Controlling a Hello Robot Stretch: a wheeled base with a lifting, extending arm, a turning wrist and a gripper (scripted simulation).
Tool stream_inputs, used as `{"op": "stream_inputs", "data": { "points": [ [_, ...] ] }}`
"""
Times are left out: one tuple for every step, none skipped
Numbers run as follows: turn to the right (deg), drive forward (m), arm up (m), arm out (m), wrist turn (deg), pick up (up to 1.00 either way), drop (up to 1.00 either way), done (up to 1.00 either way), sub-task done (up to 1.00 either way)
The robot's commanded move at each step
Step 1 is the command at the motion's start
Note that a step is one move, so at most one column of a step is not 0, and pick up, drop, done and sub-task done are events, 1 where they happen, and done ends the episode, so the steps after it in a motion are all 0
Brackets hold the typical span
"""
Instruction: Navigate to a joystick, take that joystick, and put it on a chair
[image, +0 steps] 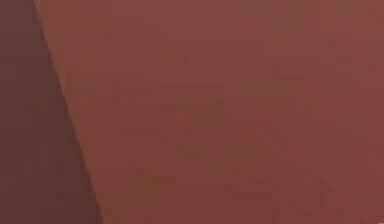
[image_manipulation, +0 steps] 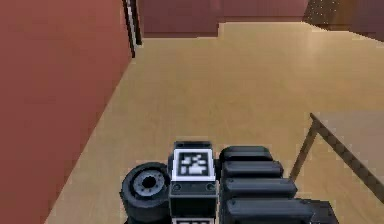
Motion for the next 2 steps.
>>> {"op": "stream_inputs", "data": {
  "points": [
    [45.0,0.0,0.0,0.0,0.0,0.0,0.0,0.0,0.0],
    [45.0,0.0,0.0,0.0,0.0,0.0,0.0,0.0,0.0]
  ]
}}
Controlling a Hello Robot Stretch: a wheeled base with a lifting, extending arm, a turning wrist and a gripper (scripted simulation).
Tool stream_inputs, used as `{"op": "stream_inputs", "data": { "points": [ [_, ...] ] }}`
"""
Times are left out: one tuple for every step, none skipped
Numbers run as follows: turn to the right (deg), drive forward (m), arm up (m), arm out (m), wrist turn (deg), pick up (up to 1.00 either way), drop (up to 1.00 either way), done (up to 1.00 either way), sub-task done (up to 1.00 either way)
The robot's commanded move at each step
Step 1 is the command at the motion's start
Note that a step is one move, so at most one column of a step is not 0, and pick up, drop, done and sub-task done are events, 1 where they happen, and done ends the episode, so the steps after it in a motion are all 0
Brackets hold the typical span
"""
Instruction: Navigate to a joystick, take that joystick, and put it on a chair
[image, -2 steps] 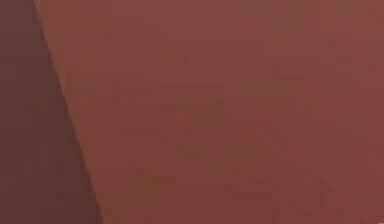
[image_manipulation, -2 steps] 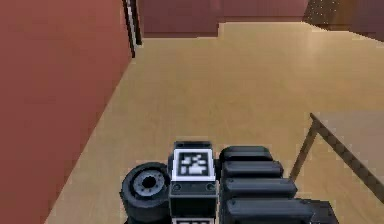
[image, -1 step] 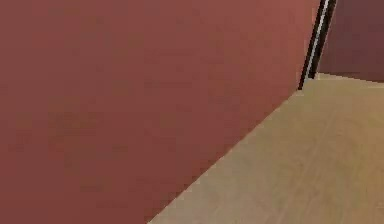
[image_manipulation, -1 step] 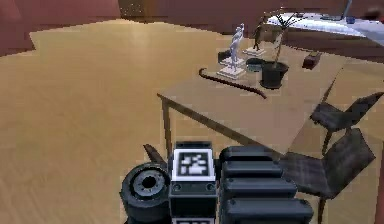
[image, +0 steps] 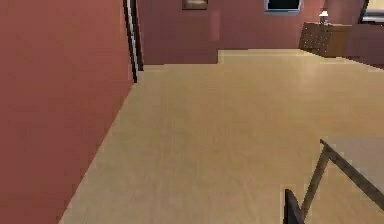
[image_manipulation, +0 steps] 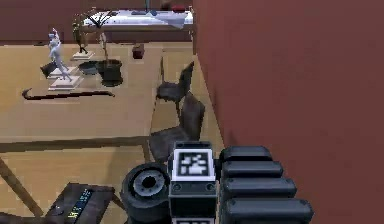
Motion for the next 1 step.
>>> {"op": "stream_inputs", "data": {
  "points": [
    [39.0,0.0,0.0,0.0,0.0,0.0,0.0,0.0,0.0]
  ]
}}
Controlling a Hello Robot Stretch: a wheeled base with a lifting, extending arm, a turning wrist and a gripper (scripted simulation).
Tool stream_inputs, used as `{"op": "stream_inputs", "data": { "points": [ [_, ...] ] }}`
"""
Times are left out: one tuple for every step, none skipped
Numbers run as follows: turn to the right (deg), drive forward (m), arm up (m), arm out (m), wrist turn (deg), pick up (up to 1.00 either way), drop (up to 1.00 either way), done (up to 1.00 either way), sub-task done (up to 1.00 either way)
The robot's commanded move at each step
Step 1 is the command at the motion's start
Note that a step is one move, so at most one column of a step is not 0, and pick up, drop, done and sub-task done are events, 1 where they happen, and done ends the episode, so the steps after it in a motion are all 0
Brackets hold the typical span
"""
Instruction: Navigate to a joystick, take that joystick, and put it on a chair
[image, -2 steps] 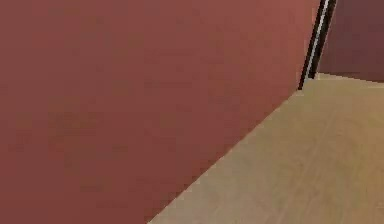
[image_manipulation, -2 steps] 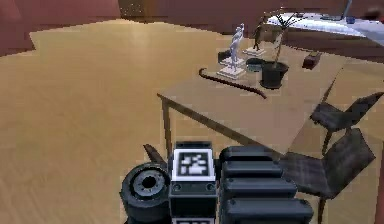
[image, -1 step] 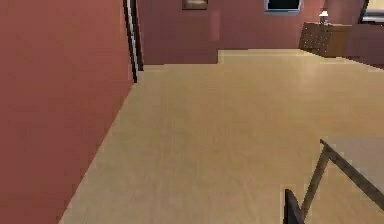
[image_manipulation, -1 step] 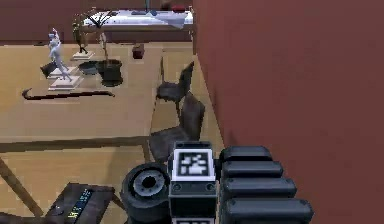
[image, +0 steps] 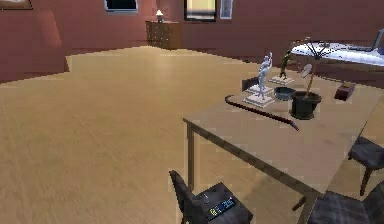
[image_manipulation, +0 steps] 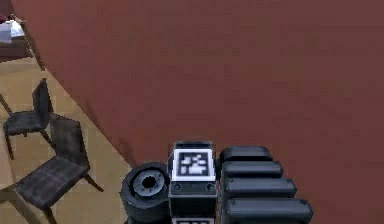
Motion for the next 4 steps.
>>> {"op": "stream_inputs", "data": {
  "points": [
    [0.0,0.2,0.0,0.0,0.0,0.0,0.0,0.0,0.0],
    [-21.0,0.0,0.0,0.0,0.0,0.0,0.0,0.0,0.0],
    [15.0,0.0,0.0,0.0,0.0,0.0,0.0,0.0,0.0],
    [-12.0,0.0,0.0,0.0,0.0,0.0,0.0,0.0,0.0]
  ]
}}
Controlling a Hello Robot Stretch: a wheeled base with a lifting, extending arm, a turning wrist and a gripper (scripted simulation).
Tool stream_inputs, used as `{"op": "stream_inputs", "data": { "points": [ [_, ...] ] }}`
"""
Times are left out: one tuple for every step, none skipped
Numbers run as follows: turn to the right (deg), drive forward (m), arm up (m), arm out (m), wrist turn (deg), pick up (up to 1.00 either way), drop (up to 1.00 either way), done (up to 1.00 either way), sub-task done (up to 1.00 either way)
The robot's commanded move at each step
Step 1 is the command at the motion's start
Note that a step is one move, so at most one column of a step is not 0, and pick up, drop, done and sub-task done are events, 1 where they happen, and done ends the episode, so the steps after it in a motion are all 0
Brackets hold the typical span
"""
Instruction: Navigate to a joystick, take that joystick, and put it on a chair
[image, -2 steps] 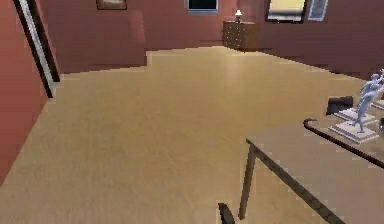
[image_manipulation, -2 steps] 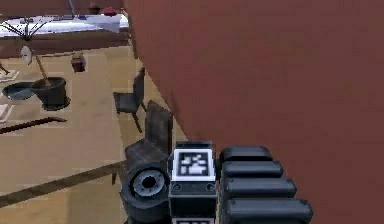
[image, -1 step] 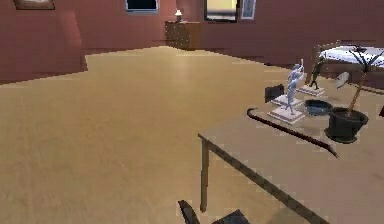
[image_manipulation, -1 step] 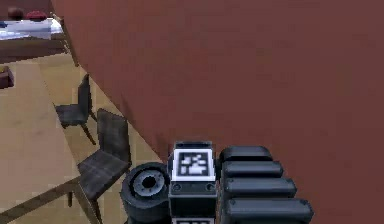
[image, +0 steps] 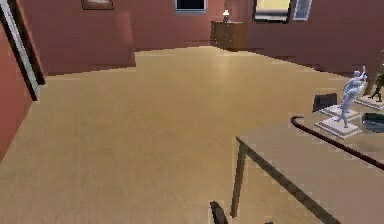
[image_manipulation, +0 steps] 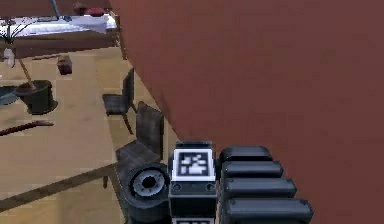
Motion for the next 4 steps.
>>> {"op": "stream_inputs", "data": {
  "points": [
    [6.0,0.0,0.0,0.0,0.0,0.0,0.0,0.0,0.0],
    [42.0,0.0,0.0,0.0,0.0,0.0,0.0,0.0,0.0],
    [0.0,0.2,0.0,0.0,0.0,0.0,0.0,0.0,0.0],
    [-45.0,0.0,0.0,0.0,0.0,0.0,0.0,0.0,0.0]
  ]
}}
